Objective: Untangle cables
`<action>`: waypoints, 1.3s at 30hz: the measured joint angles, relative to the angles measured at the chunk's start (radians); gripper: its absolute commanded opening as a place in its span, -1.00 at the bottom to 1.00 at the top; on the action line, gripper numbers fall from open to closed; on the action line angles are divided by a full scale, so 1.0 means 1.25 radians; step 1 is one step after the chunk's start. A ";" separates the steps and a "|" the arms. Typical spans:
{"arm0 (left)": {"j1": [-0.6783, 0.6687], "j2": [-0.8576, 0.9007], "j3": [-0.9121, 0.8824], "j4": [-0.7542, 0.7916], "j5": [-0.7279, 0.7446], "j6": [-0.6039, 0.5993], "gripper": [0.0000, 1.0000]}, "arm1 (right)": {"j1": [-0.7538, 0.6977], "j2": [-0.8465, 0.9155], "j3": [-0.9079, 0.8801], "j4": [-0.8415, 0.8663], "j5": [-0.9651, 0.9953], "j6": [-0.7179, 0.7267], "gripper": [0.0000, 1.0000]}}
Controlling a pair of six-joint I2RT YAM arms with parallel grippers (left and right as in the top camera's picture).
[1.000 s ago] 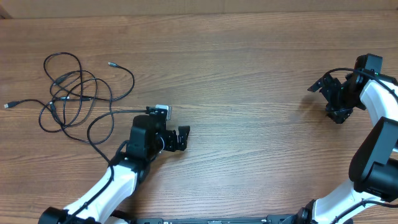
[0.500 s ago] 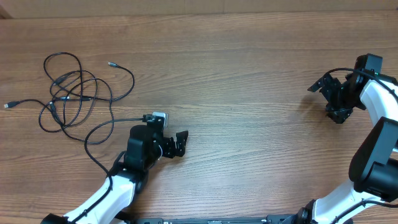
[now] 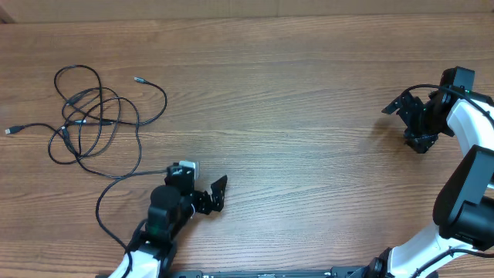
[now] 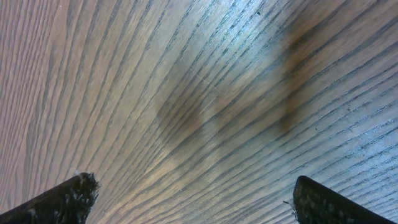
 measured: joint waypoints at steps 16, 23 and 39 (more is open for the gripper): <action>0.000 -0.381 -0.003 -0.362 -0.040 0.000 0.99 | 0.000 0.000 0.000 0.001 0.000 0.000 1.00; 0.000 -0.573 -0.003 -0.439 -0.066 0.001 0.99 | 0.000 0.000 0.000 0.000 0.000 0.000 1.00; 0.000 -0.790 -0.003 -0.439 -0.072 0.038 0.99 | 0.000 0.000 0.000 0.000 0.000 0.000 1.00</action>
